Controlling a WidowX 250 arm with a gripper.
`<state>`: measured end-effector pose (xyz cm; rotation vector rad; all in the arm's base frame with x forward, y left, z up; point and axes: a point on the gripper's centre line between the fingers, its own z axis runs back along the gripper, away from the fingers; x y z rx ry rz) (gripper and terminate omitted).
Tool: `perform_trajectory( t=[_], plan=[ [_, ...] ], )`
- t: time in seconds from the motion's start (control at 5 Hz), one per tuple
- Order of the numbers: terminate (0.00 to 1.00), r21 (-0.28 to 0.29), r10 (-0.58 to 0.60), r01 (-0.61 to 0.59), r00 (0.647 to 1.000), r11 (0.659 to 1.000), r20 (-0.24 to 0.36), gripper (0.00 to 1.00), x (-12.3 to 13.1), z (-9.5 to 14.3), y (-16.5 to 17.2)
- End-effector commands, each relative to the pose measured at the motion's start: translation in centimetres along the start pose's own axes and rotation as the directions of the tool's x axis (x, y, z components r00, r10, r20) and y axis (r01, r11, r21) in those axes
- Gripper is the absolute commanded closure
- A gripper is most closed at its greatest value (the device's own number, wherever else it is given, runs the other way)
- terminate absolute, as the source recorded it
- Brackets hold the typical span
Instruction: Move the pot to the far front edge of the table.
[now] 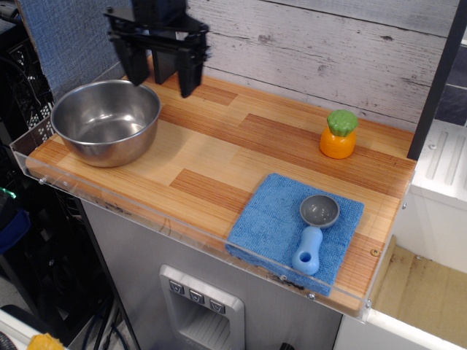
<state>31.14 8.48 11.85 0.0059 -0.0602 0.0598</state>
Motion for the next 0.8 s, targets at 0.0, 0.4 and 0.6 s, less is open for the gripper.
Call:
perform_trajectory(
  t=[0.0, 0.4, 0.6],
  plan=[
    [0.0, 0.058, -0.111, 0.107, 0.99, 0.993, 0.081, 0.0, 0.27, 3.17, -1.43],
    [0.0, 0.098, -0.137, 0.13, 0.988, 0.987, 0.067, 0.0, 0.13, 3.12, -1.39],
    [1.0, 0.098, -0.137, 0.13, 0.988, 0.987, 0.067, 0.0, 0.13, 3.12, -1.39]
  ],
)
